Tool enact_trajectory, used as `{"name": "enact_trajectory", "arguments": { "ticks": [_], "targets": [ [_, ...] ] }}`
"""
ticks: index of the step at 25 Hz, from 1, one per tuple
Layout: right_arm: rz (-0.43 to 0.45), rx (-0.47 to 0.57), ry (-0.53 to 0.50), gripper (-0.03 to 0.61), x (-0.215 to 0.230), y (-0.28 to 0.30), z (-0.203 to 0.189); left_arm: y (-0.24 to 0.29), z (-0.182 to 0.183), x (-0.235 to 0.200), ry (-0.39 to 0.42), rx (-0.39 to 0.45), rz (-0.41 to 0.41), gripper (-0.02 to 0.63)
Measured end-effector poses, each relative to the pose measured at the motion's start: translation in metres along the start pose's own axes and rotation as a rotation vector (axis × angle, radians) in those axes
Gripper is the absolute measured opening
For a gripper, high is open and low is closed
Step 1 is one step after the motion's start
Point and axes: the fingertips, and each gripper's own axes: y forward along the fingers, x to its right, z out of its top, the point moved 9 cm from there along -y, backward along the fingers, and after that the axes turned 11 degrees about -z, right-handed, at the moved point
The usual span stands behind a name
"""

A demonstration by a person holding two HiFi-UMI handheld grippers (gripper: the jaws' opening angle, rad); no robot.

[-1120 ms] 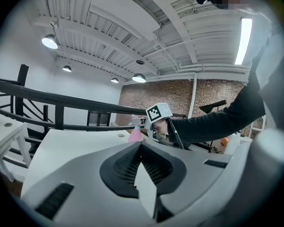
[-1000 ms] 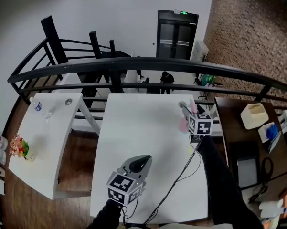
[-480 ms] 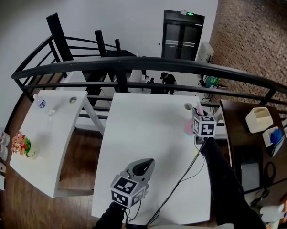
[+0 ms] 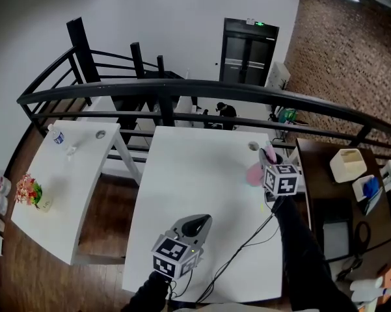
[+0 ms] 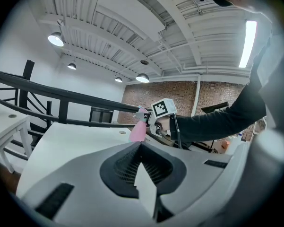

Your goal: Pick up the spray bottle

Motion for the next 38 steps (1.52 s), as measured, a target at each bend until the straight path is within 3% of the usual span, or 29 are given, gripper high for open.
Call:
{"name": "enact_trajectory", "arguments": {
  "ticks": [12, 20, 28, 38],
  "targets": [
    [0.177, 0.238, 0.047, 0.057, -0.047, -0.237, 0.091, -0.063, 0.04, 0.101, 0.122, 0.06, -0.054, -0.012],
    [0.231, 0.272, 0.079, 0.057, -0.09, -0.381, 0.085, -0.133, 0.038, 0.157, 0.161, 0.085, -0.054, -0.012],
    [0.232, 0.25, 0.113, 0.057, -0.097, -0.442, 0.049, -0.166, 0.026, 0.192, 0.17, 0.089, -0.034, -0.012],
    [0.25, 0.239, 0.114, 0.057, -0.109, -0.462, 0.028, -0.172, 0.014, 0.206, 0.152, 0.078, -0.044, -0.014]
  ]
}}
